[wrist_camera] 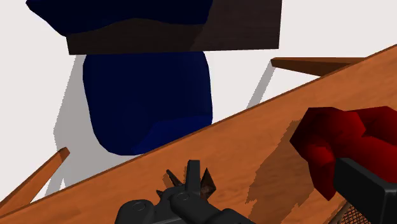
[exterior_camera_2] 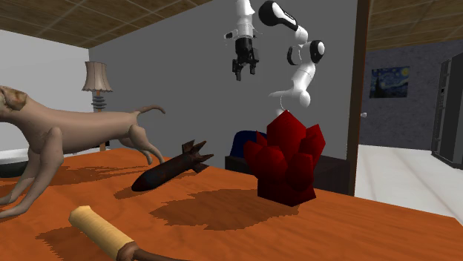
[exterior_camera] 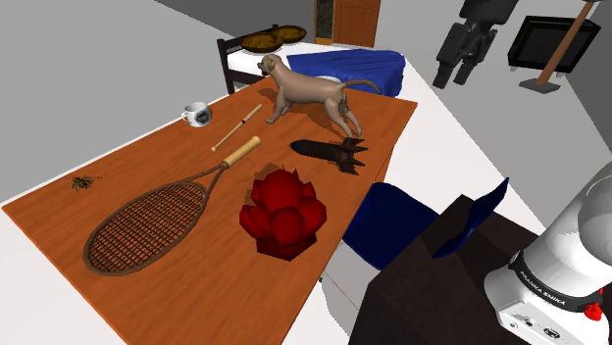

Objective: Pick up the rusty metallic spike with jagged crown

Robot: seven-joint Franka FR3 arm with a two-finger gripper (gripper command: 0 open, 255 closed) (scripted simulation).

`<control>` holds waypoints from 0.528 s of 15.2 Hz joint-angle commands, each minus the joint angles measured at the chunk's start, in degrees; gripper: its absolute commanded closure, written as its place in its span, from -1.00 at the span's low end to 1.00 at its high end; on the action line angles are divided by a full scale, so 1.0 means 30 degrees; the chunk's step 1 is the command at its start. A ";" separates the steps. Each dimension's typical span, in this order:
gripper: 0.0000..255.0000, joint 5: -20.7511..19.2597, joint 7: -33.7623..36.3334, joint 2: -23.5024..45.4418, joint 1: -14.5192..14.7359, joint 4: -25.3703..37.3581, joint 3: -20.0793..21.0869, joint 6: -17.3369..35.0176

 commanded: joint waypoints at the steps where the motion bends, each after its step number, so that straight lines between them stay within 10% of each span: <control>1: -1.00 0.0000 0.0000 0.0000 0.0000 0.0000 0.0000 0.0000; 8: -1.00 -0.0106 -0.0915 0.5250 0.0361 0.1210 -0.0069 0.2987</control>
